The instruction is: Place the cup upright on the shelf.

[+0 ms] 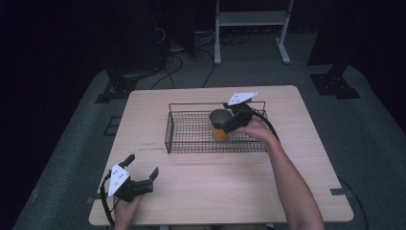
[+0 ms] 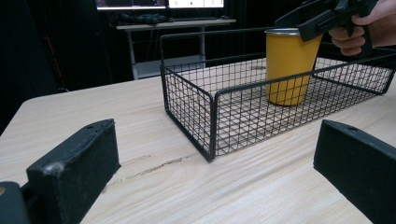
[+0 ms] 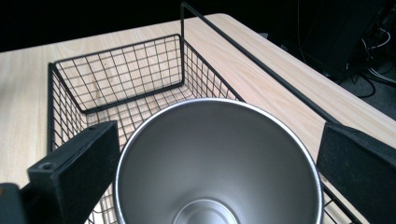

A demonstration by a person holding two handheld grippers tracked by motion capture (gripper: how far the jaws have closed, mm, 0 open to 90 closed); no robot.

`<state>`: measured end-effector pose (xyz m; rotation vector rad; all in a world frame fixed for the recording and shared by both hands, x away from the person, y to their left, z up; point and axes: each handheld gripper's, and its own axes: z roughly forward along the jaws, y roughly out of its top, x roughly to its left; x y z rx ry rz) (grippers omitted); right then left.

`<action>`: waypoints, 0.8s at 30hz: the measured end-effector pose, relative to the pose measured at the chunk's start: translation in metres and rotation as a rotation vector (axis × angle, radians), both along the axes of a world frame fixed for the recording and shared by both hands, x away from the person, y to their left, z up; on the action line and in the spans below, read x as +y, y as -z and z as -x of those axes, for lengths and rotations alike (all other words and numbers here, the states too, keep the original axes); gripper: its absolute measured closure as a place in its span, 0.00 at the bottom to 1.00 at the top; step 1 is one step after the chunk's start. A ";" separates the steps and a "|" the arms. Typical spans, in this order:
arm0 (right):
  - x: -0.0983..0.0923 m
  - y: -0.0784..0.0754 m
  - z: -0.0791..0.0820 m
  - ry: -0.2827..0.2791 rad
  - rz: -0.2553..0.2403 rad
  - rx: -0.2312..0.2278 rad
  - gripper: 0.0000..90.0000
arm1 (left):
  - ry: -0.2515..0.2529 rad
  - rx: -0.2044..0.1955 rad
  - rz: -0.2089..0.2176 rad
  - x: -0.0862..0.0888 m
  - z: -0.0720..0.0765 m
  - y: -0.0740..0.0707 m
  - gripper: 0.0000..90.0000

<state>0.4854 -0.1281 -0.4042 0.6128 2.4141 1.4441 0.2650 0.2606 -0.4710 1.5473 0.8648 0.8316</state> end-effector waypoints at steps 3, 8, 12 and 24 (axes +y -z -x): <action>-0.002 -0.004 0.001 -0.003 -0.019 -0.007 0.00 | 0.001 -0.002 -0.003 0.000 0.000 0.000 0.00; -0.006 -0.013 0.006 -0.009 -0.037 -0.021 0.00 | 0.003 -0.003 -0.006 0.000 0.001 0.000 0.00; -0.010 -0.020 0.011 -0.012 -0.049 -0.031 0.00 | 0.005 -0.006 -0.006 -0.001 0.001 0.000 0.00; -0.025 -0.043 0.028 -0.018 -0.076 -0.057 0.00 | 0.005 -0.007 -0.005 0.000 0.002 0.000 0.00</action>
